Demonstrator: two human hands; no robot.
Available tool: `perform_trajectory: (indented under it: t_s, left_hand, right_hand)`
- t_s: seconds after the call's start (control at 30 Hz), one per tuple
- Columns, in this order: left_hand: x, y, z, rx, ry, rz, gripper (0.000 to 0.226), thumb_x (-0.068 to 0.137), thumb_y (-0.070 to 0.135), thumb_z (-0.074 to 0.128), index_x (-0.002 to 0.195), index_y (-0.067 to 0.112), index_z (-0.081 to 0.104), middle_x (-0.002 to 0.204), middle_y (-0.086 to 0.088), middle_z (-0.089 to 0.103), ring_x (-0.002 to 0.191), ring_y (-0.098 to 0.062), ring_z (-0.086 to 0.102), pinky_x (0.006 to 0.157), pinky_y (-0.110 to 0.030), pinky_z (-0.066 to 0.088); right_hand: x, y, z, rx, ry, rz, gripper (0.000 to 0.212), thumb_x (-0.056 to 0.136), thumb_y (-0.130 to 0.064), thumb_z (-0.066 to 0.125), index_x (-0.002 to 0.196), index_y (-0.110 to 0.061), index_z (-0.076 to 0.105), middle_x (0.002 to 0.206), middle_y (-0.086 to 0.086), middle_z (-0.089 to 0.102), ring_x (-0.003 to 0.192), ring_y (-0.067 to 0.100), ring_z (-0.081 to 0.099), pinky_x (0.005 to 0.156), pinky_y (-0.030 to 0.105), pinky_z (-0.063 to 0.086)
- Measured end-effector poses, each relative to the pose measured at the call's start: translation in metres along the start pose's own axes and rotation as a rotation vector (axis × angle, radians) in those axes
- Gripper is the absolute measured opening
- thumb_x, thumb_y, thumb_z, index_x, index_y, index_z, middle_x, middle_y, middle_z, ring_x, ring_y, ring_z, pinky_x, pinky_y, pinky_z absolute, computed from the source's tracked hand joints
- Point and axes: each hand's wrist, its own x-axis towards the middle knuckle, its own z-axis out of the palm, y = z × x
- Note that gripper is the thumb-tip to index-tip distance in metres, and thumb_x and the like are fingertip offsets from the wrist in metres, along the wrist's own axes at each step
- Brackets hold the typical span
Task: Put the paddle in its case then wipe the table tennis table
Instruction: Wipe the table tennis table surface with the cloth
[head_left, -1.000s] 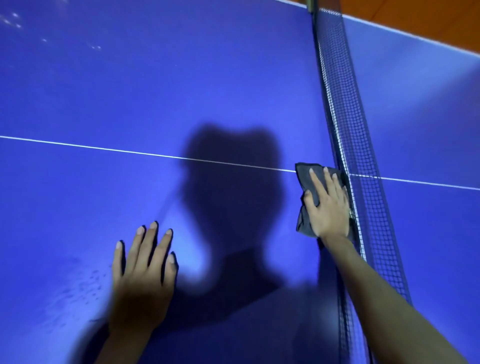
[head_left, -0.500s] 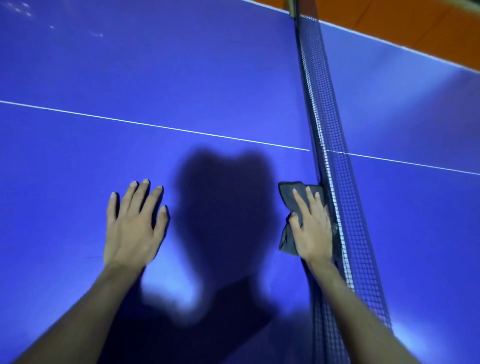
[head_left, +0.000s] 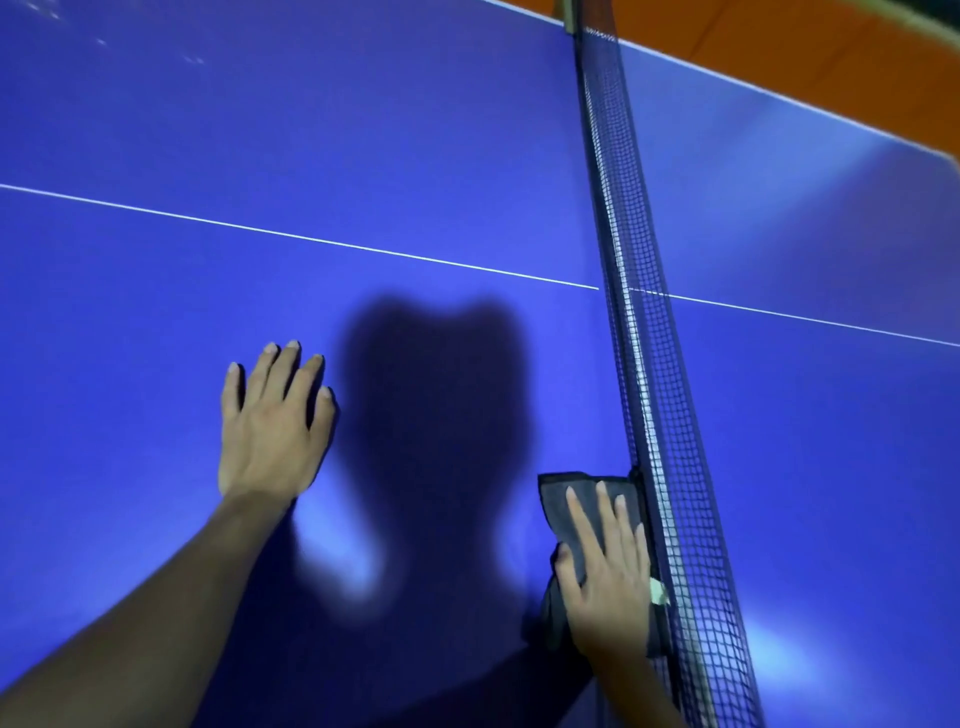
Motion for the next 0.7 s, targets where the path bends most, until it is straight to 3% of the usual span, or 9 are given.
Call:
perform_trajectory:
  t_s: [0.13,0.37,0.5,0.7]
  left_hand:
    - [0.001,-0.002,0.003,0.012,0.005,0.008,0.049,0.104,0.036,0.033,0.143,0.014,0.053,0.158,-0.011,0.043,0.152,-0.03,0.03,0.123,-0.056,0.016]
    - [0.005,-0.005,0.011,0.038,0.073,0.022,0.048,0.103,0.034,0.04,0.142,0.012,0.058,0.157,-0.012,0.045,0.15,-0.029,0.037,0.123,-0.058,0.019]
    - [0.008,-0.006,0.014,0.065,0.115,0.053,0.05,0.103,0.033,0.042,0.15,0.019,0.052,0.158,-0.01,0.046,0.149,-0.03,0.039,0.122,-0.06,0.021]
    - [0.008,-0.005,0.012,0.075,0.066,0.043,0.055,0.105,0.038,0.036,0.158,0.026,0.039,0.161,-0.007,0.041,0.153,-0.028,0.032,0.124,-0.059,0.016]
  right_hand:
    - [0.07,-0.011,0.0,-0.046,-0.015,-0.041,0.065,0.097,-0.042,0.041,0.162,-0.037,0.034,0.172,0.0,0.026,0.16,0.023,0.016,0.128,0.05,0.019]
    - [0.227,-0.036,0.015,-0.064,-0.007,-0.053,0.064,0.098,-0.047,0.036,0.162,-0.039,0.033,0.171,0.001,0.028,0.159,0.025,0.02,0.128,0.05,0.018]
    - [0.299,-0.053,0.02,-0.057,-0.019,-0.027,0.066,0.097,-0.051,0.029,0.162,-0.04,0.032,0.171,0.002,0.028,0.159,0.025,0.02,0.129,0.049,0.014]
    - [0.326,-0.065,0.023,-0.044,-0.046,-0.015,0.07,0.095,-0.049,0.023,0.163,-0.037,0.03,0.172,0.003,0.024,0.16,0.026,0.017,0.129,0.046,0.009]
